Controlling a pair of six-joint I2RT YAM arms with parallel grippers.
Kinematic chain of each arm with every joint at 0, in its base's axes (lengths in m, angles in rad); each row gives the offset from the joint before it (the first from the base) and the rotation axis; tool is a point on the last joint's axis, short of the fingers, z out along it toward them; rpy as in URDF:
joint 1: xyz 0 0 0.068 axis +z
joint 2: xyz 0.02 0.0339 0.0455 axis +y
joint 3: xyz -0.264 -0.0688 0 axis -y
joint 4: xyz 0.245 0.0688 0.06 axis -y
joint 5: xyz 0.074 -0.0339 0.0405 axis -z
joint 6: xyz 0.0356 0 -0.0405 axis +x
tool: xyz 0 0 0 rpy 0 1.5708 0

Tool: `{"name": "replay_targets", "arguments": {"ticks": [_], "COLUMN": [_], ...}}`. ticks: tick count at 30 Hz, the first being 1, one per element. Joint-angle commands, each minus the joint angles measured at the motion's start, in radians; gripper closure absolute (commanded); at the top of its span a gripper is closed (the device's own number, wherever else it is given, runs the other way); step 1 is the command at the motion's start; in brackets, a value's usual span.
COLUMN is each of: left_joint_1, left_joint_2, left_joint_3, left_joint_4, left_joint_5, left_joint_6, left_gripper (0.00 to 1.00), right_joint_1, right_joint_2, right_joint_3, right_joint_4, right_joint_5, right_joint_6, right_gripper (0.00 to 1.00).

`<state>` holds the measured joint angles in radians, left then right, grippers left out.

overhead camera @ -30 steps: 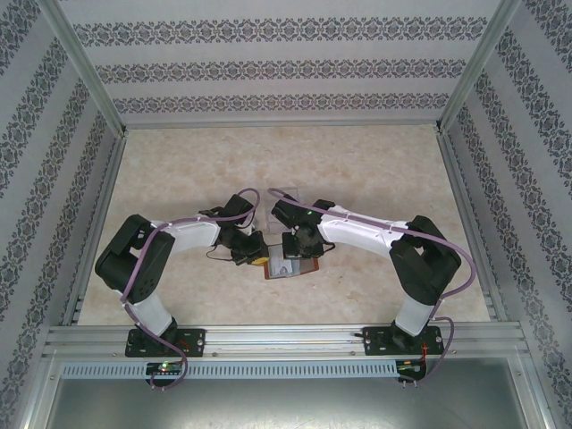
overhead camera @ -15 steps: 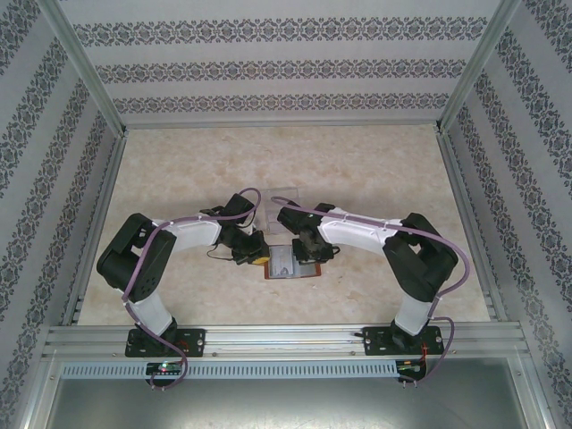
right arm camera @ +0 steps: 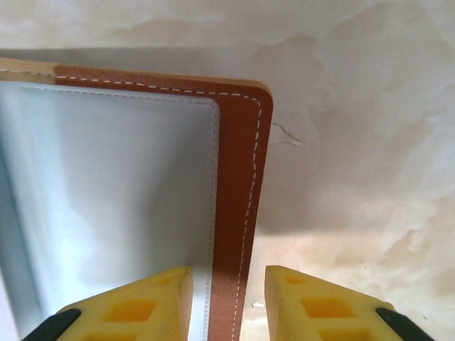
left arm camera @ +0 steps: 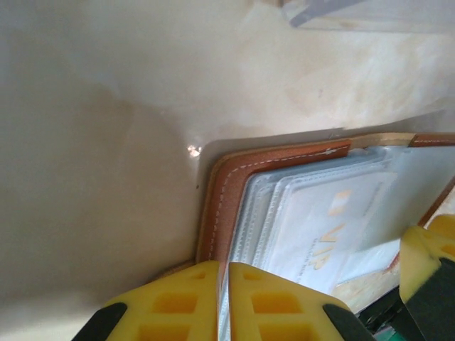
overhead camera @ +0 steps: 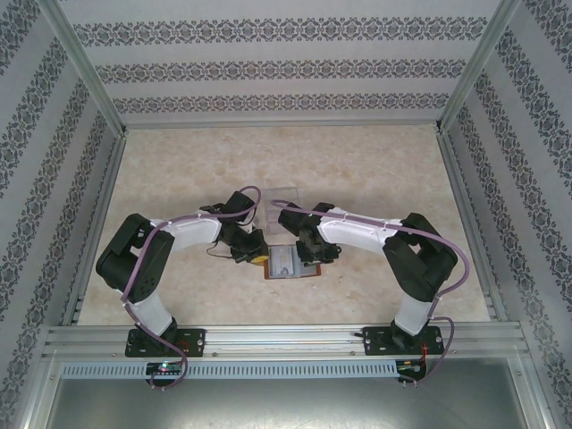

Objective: Take the credit cards out of the card holder

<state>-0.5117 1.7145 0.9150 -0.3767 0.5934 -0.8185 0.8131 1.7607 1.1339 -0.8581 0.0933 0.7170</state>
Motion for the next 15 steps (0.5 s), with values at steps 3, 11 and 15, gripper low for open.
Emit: {"name": "replay_targets", "arguments": {"ticks": [3, 11, 15], "left_joint_1": [-0.026, -0.055, -0.078], "left_joint_2": [-0.032, -0.021, 0.002], "left_joint_3": [0.058, 0.099, 0.11], "left_joint_4": [-0.071, -0.074, -0.059], "left_joint_5": [-0.03, -0.033, -0.027], "left_joint_6": [0.02, 0.012, 0.002], "left_gripper": [0.89, 0.89, 0.9], "right_joint_1": [-0.011, -0.013, -0.033], "right_joint_2": [-0.068, -0.091, -0.095], "right_joint_3": [0.049, 0.043, -0.013], "right_joint_4": [-0.016, 0.095, 0.23], "right_joint_5": [-0.016, -0.134, -0.26], "right_joint_6": [-0.013, 0.006, 0.045], "right_gripper": [0.71, 0.77, 0.81]}}
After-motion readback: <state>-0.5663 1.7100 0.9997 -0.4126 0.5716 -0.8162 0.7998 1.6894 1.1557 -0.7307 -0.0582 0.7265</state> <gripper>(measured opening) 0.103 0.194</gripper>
